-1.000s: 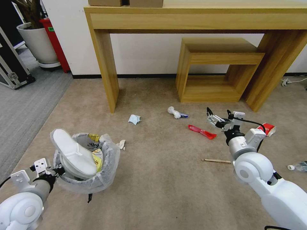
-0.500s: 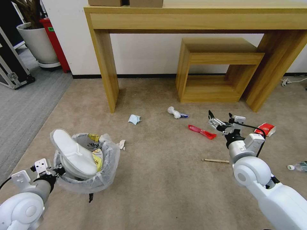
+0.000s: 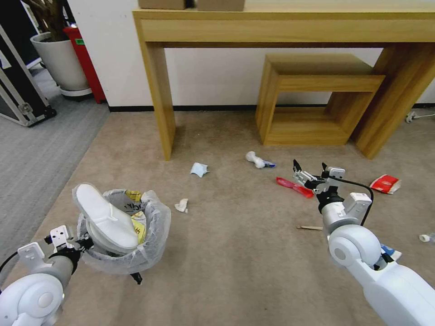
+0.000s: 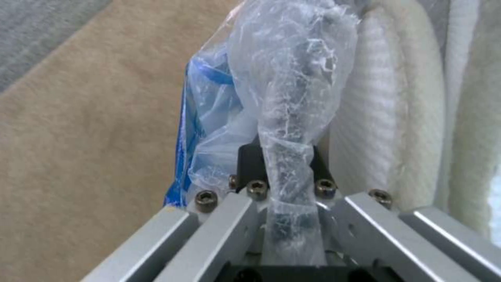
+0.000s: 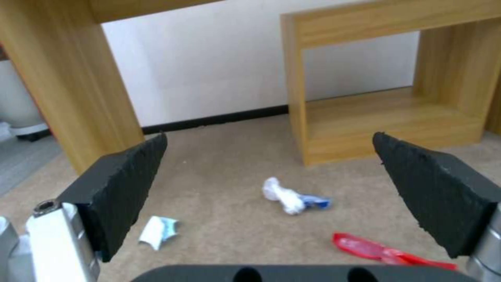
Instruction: Pick up the trash bin and place the garbage on the floor into it.
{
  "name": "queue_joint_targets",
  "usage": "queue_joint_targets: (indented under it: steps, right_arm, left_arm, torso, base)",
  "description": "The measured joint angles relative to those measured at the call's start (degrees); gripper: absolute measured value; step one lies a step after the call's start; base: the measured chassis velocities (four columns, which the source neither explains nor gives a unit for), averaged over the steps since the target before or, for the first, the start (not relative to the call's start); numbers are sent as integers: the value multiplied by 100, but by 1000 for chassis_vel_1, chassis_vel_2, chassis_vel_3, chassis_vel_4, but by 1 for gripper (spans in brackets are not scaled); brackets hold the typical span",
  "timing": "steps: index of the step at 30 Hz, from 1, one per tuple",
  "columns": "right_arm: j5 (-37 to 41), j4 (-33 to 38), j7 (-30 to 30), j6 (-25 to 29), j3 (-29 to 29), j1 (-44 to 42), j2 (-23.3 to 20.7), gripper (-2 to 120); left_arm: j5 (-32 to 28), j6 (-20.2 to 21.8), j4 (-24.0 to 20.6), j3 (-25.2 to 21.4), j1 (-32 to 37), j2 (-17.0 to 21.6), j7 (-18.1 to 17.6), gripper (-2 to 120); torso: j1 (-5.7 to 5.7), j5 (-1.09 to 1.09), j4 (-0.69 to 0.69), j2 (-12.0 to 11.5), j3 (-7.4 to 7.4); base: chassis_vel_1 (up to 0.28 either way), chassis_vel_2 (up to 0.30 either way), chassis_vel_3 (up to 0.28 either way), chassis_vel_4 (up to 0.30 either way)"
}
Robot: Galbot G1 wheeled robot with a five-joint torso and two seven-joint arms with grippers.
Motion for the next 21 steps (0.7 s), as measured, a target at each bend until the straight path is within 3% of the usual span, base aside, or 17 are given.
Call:
queue_joint_targets:
  steps: [8,21]
  right_arm:
    - [-60,0,-59,43,9,-63,0,100]
    - [-154,-43,-94,69,-74,4,47,100]
  left_arm:
    - [33,-10,4,17,-7,-22,1,0]
    - [27,-40,-12,-82,73,-18,25,0]
  torso:
    - [0,3,1,0,0]
    - [0,2,0,0,0]
  base:
    - [153,148,-124,-137]
    - [0,0,0,0]
